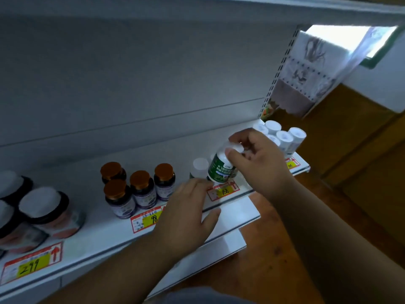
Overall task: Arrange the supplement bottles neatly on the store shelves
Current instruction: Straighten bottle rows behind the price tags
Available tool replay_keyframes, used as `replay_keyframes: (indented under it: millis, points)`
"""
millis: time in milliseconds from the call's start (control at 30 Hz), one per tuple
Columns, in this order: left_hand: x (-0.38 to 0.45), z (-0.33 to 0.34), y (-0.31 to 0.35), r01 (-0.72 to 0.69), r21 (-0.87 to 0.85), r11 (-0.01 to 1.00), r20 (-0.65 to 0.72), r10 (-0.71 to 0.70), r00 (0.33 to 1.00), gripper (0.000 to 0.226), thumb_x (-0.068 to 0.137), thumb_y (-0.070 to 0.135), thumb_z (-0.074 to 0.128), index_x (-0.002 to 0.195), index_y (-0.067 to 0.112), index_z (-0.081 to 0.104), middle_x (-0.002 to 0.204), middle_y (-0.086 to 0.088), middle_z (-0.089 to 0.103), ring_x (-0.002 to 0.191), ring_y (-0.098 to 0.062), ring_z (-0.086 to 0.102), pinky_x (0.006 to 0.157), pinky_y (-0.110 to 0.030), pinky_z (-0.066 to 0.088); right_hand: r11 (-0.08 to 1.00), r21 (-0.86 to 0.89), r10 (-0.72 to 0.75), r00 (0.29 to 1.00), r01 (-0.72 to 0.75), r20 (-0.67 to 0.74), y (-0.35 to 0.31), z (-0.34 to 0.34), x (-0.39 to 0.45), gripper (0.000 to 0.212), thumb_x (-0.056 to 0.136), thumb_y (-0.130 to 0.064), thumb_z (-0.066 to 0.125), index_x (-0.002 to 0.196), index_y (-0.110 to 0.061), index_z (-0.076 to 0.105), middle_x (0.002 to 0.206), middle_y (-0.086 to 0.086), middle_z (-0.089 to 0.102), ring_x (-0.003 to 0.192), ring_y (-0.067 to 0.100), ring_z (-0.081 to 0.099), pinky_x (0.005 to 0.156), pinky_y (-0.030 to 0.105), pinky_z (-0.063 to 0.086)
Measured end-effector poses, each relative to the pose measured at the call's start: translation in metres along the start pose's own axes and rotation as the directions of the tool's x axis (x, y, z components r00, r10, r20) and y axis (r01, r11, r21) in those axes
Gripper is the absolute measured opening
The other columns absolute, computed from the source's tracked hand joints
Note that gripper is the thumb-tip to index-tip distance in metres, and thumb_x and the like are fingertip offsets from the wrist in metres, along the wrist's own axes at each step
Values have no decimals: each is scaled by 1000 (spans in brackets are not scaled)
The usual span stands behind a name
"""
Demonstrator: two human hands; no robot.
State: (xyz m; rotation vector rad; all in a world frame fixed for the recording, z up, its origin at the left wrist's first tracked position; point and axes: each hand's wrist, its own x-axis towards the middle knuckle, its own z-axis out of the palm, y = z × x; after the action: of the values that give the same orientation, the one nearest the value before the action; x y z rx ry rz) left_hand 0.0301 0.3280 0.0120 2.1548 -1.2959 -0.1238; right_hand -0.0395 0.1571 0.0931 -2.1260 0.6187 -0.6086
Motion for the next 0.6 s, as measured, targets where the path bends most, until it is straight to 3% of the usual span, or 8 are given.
replay_keyframes:
  millis: [167, 300, 433, 600]
  points:
    - [31, 8, 7, -31, 174, 984, -94, 48, 994, 49, 84, 42, 52, 126, 17, 52, 124, -3, 55, 111, -20, 50, 97, -34, 44, 994, 56, -95, 995, 94, 17, 0, 10, 54, 16, 82, -22, 70, 86, -30, 57, 92, -9, 64, 79, 2, 63, 71, 29, 59]
    - [54, 15, 3, 82, 308, 948, -143, -39, 989, 47, 80, 33, 60, 121, 12, 59, 124, -7, 59, 112, -25, 55, 98, -35, 44, 974, -50, -210, 963, 221, 171, 4, 22, 104, 14, 81, -30, 69, 86, -28, 56, 92, -13, 63, 82, 6, 61, 69, 28, 54]
    - [56, 27, 7, 194, 371, 908, -145, -150, 978, 48, 83, 33, 48, 124, 11, 58, 125, -7, 59, 115, -24, 56, 98, -35, 46, 915, -155, -263, 843, 372, 469, 16, 47, 140, 16, 80, -29, 69, 88, -23, 57, 88, -10, 57, 76, 6, 52, 58, 20, 38]
    - [62, 28, 14, 256, 373, 892, -171, -205, 964, 43, 79, 26, 50, 118, 12, 62, 121, -5, 61, 106, -25, 58, 88, -38, 50, 848, -182, -215, 637, 498, 740, 29, 73, 153, 16, 78, -25, 73, 90, -21, 61, 91, -7, 57, 79, 11, 52, 57, 18, 36]
